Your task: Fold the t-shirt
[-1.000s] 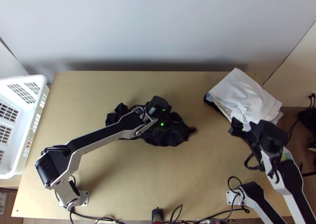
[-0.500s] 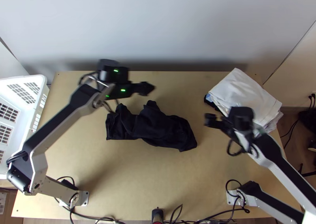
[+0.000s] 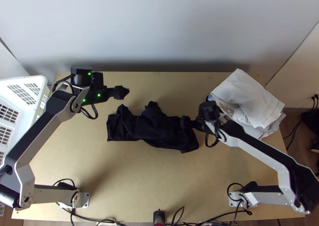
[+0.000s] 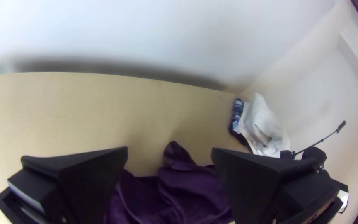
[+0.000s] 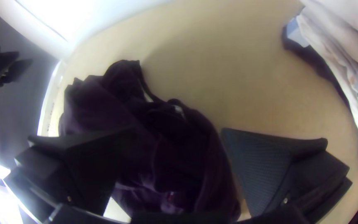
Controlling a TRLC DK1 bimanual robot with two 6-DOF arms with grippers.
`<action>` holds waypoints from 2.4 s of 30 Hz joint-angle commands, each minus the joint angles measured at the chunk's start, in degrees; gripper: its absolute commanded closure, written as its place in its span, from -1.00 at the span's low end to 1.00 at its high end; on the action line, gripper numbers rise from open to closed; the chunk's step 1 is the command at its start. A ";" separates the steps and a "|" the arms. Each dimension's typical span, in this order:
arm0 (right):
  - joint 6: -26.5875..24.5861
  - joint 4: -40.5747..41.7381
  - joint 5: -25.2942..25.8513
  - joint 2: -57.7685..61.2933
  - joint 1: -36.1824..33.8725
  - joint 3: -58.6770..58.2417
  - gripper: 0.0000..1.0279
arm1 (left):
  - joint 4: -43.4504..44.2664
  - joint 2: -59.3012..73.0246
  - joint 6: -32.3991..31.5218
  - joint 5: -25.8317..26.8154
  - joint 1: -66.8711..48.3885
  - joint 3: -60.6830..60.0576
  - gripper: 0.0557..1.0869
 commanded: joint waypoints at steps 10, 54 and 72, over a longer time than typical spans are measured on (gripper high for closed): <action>1.53 -16.74 -2.67 0.71 7.29 9.60 -0.86 | 1.08 -2.14 -0.38 -0.55 2.96 -3.11 -0.90; 4.26 -8.31 -16.29 -7.81 -2.46 2.22 0.95 | 4.06 -8.73 0.67 -0.55 9.29 -11.64 -0.90; 3.20 -0.92 -8.99 -20.99 -15.03 14.09 0.95 | 5.65 -14.10 0.85 0.85 12.01 -22.27 -0.90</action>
